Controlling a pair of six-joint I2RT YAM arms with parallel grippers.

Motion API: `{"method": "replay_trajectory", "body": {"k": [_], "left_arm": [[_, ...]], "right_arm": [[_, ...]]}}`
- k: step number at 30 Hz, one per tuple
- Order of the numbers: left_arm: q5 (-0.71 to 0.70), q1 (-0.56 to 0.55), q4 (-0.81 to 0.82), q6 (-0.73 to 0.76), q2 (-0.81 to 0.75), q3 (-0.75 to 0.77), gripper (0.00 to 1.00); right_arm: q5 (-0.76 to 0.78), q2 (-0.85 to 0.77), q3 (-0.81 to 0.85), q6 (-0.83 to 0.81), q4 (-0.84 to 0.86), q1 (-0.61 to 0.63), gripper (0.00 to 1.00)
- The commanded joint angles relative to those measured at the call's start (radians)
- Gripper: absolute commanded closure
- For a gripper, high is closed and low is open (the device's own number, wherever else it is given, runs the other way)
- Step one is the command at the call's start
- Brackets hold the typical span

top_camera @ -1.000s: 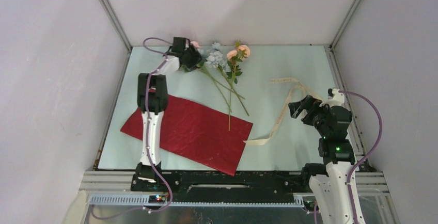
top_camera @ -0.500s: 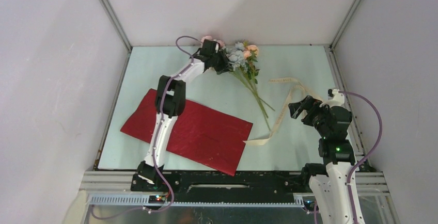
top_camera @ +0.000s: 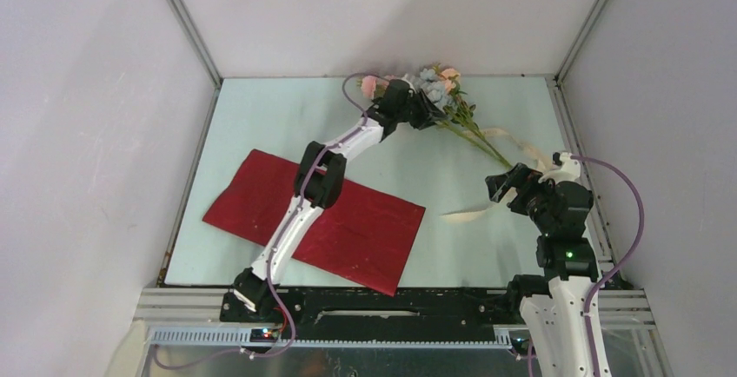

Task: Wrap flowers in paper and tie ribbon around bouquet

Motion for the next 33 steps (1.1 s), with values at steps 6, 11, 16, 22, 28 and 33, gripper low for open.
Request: {"method": "replay_trajectory", "body": {"k": [6,11,16,22,28,33], "left_arm": [[0.05,-0.037,0.1,-0.061,-0.043,0.053,0.26],[0.05,-0.042,-0.107,0.13,-0.339,-0.189,0.0],[-0.162,-0.059,-0.24,0.341,-0.774,-0.625,0.0],[-0.439,-0.062,-0.315,0.447,-1.258,-1.085,0.0],[-0.748,-0.058,-0.372,0.299,-1.794,-1.618,0.0],[-0.906,-0.052,-0.583,0.047,-2.171,-1.895,0.0]], "right_arm": [[-0.029,0.023,0.011,0.029,0.031,-0.005,0.0],[-0.104,0.083,0.011,0.042,0.068,0.022,0.0],[-0.084,0.181,0.011,0.067,0.132,0.142,0.0],[0.07,0.43,0.053,0.063,0.255,0.435,0.0],[0.112,0.797,0.194,0.031,0.337,0.57,0.0],[0.116,1.052,0.359,-0.011,0.307,0.612,0.0]]}}
